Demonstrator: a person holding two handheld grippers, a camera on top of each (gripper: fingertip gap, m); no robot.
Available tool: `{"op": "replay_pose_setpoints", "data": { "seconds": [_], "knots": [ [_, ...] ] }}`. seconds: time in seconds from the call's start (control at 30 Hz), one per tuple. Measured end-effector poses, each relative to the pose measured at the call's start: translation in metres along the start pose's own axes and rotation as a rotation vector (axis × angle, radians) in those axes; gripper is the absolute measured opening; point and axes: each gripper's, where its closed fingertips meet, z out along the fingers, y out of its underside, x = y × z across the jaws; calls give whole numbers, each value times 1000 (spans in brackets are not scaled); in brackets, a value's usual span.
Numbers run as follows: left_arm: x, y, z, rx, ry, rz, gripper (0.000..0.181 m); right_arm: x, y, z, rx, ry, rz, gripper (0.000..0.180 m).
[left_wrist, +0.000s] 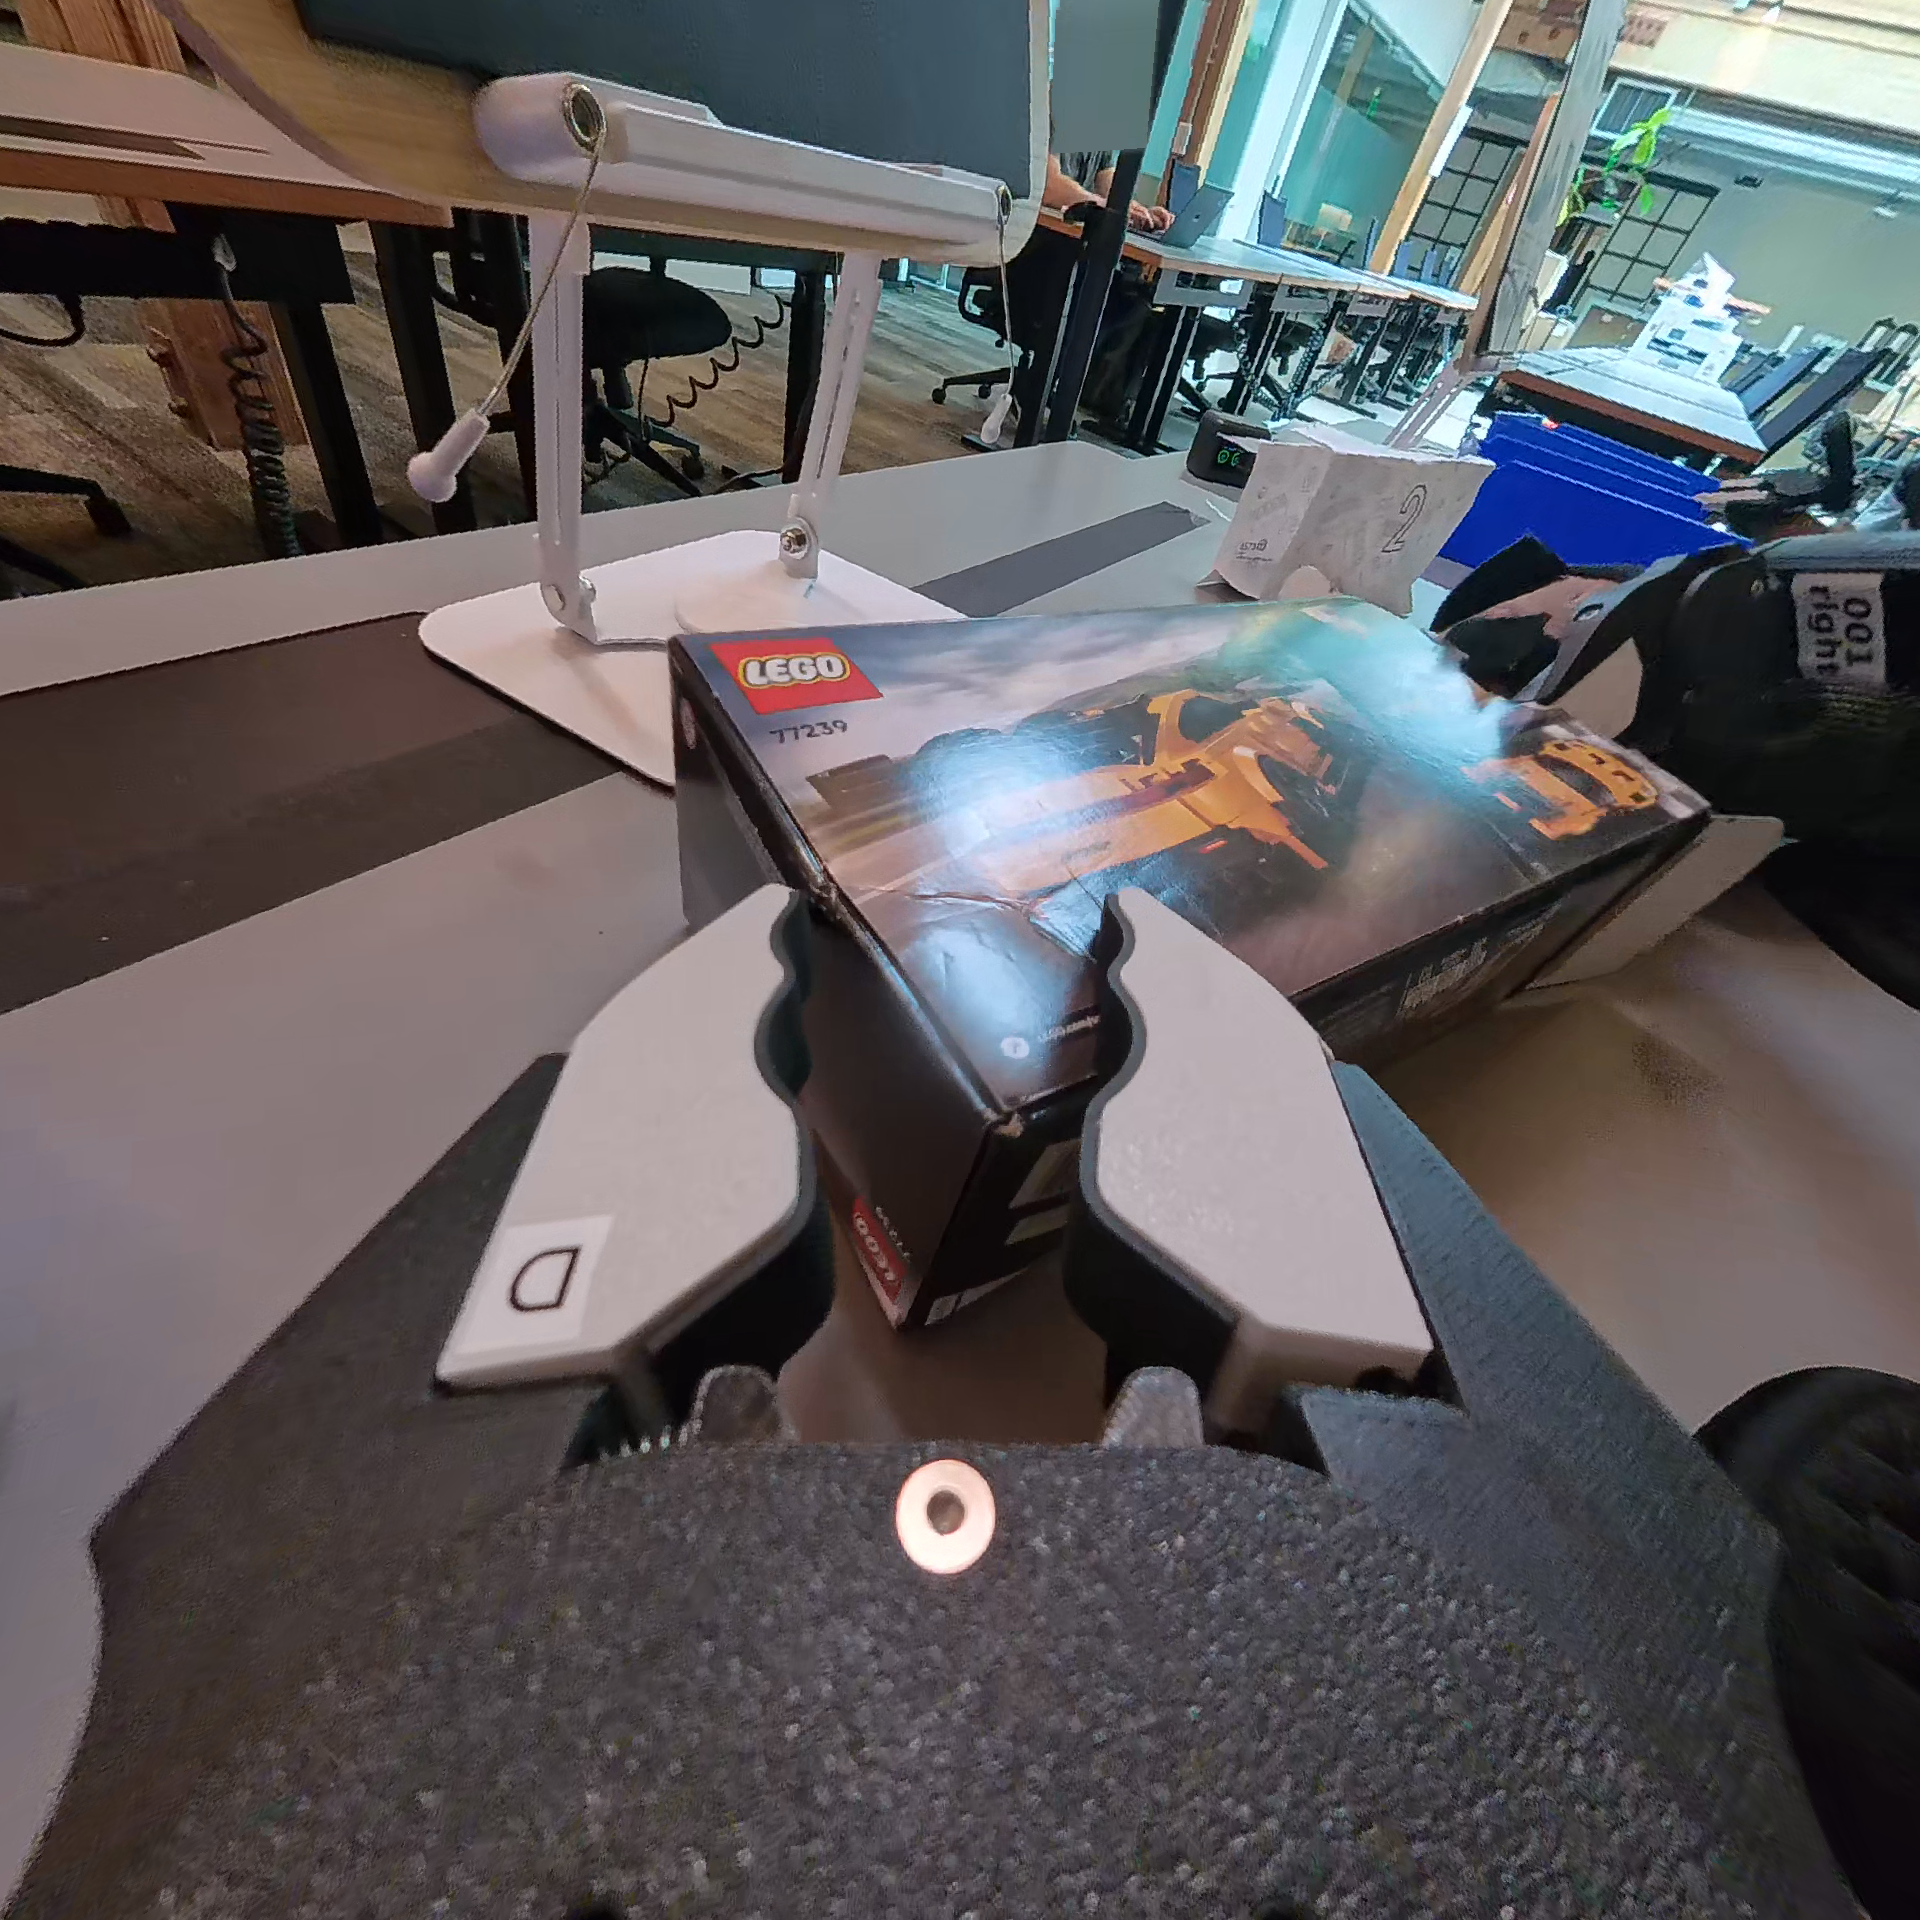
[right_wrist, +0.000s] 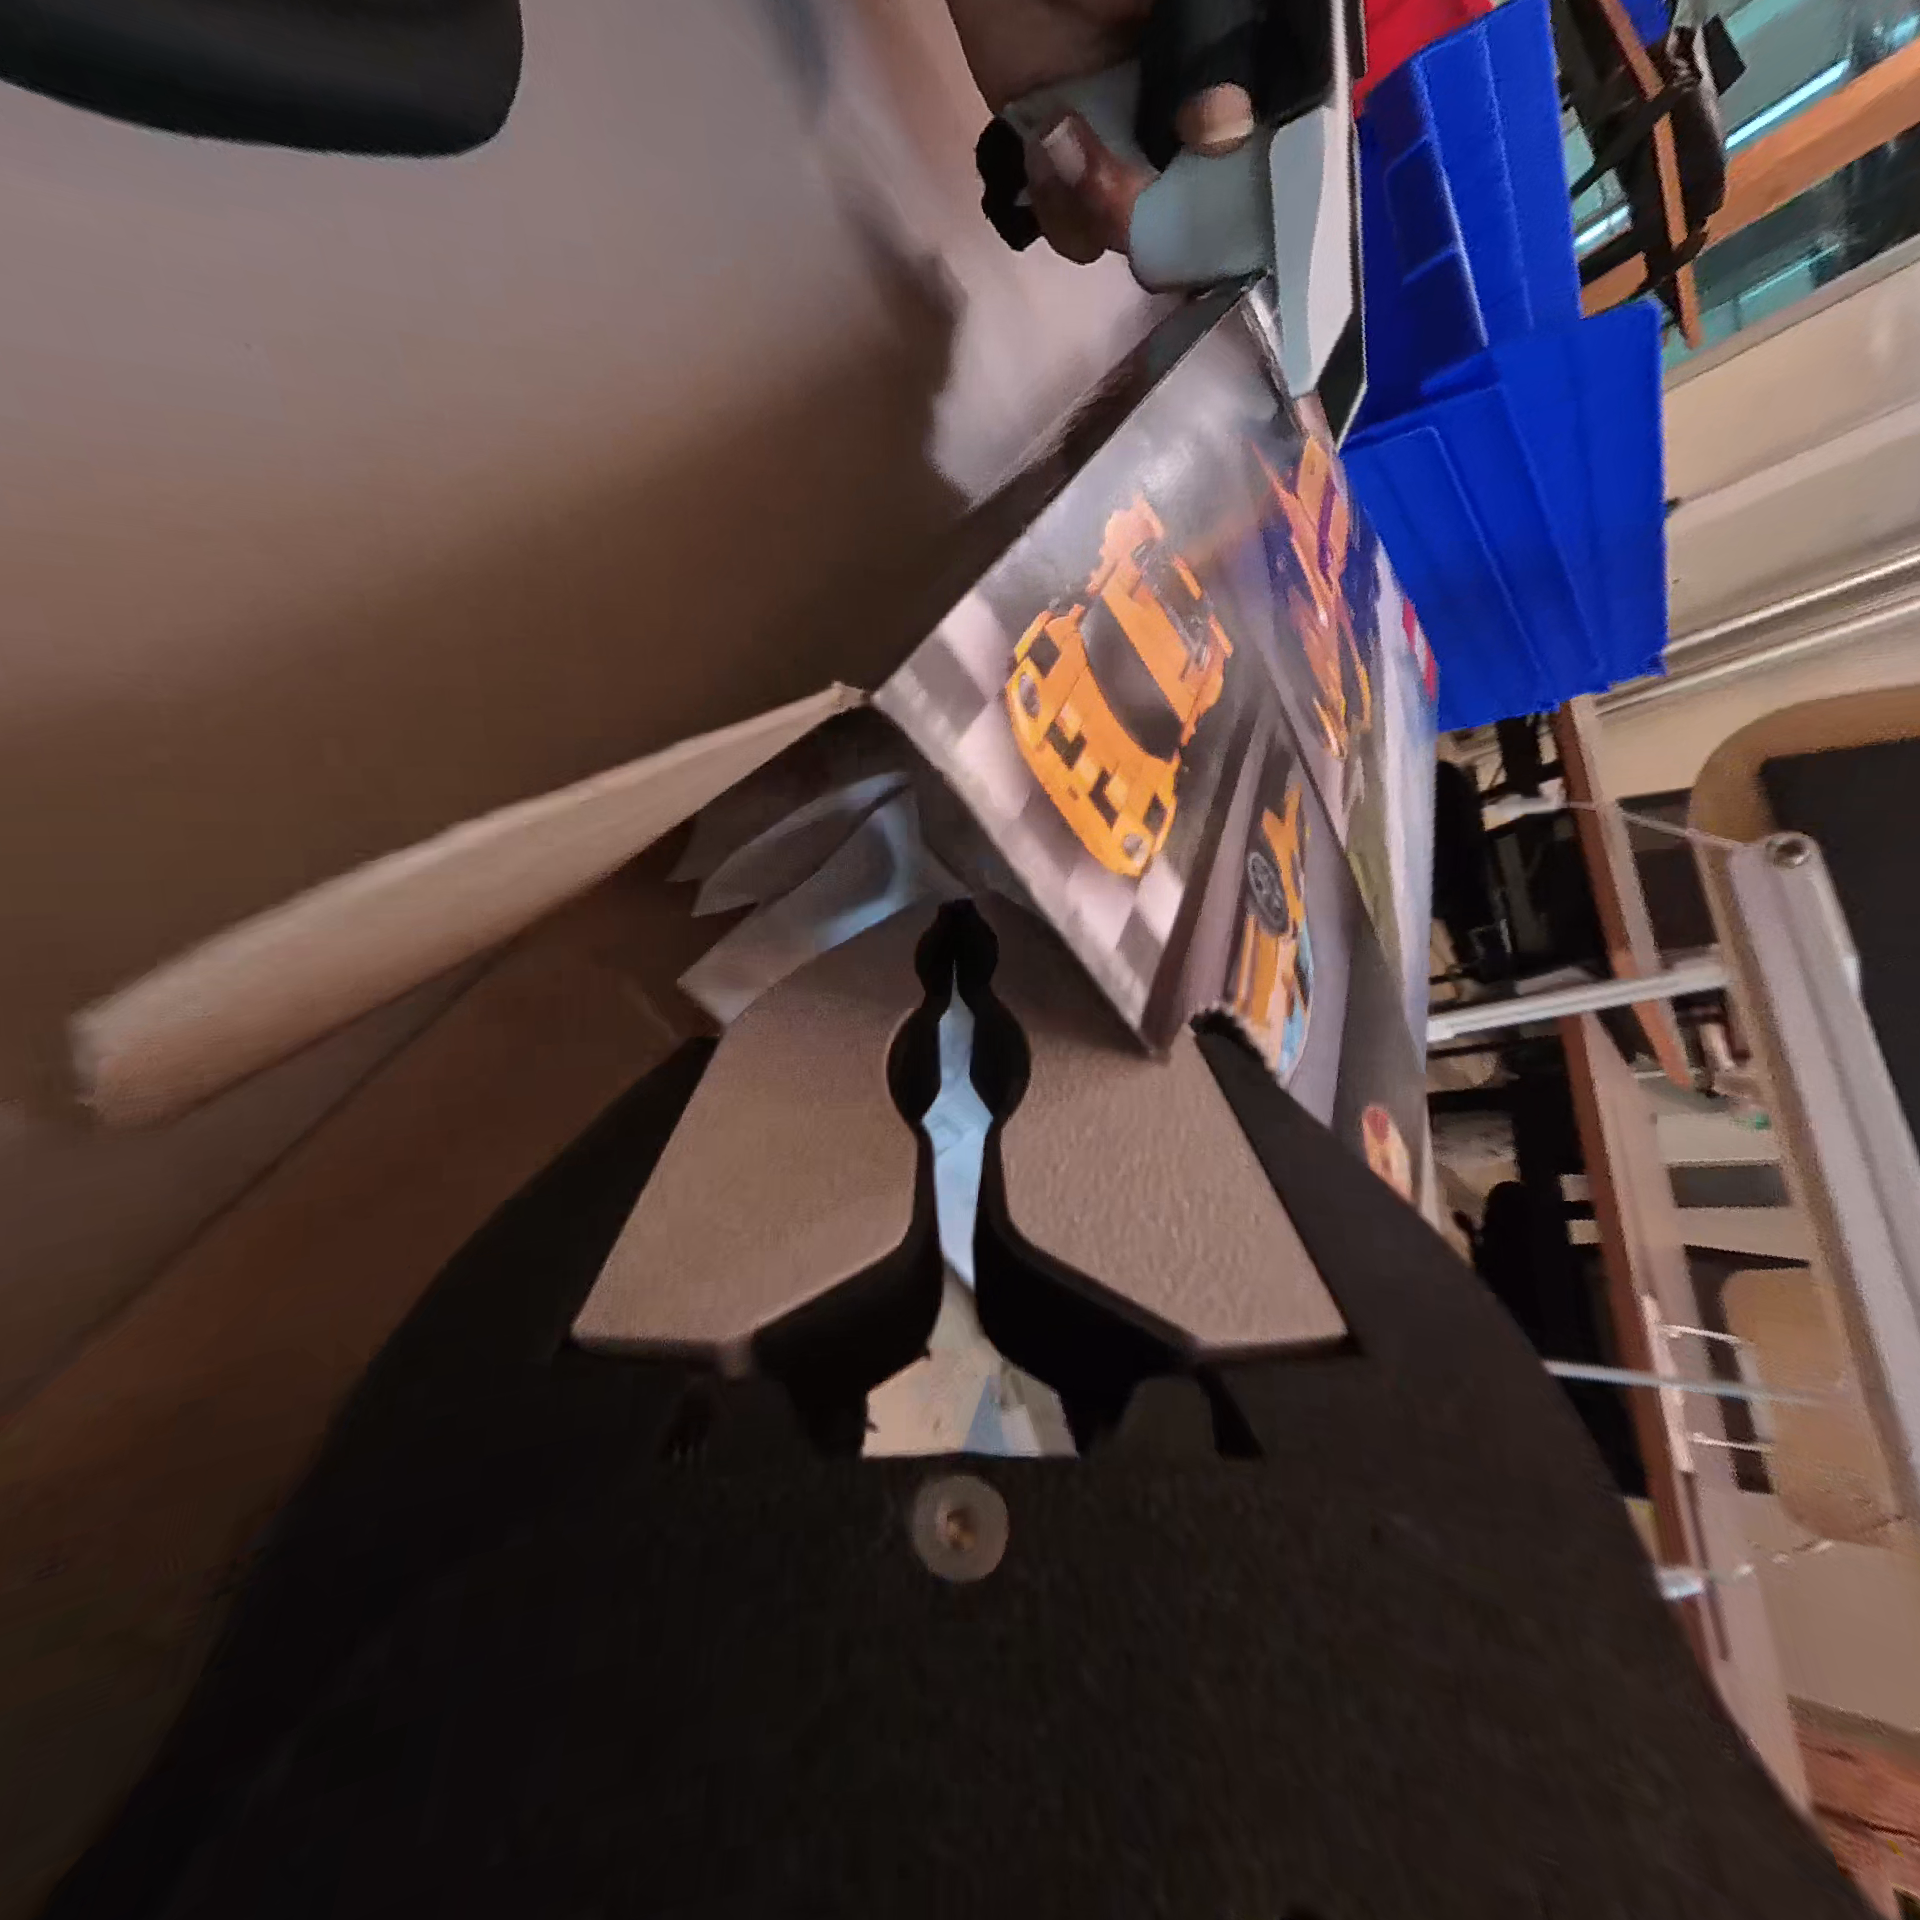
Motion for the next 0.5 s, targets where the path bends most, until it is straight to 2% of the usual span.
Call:
{"op": "replay_pose_setpoints", "data": {
  "seconds": [0.1,0.33,0.5],
  "knots": [
    [-2,0,1,6,-19,1,55,5,-4,11,14,49,-47,0],
    [-8,-1,-4,26,-17,-57,54,22,-1,24,-48,299,-216,0],
    [-8,-1,-4,28,-23,-62,55,27,-4,24,-32,354,-203,0]
  ]
}}
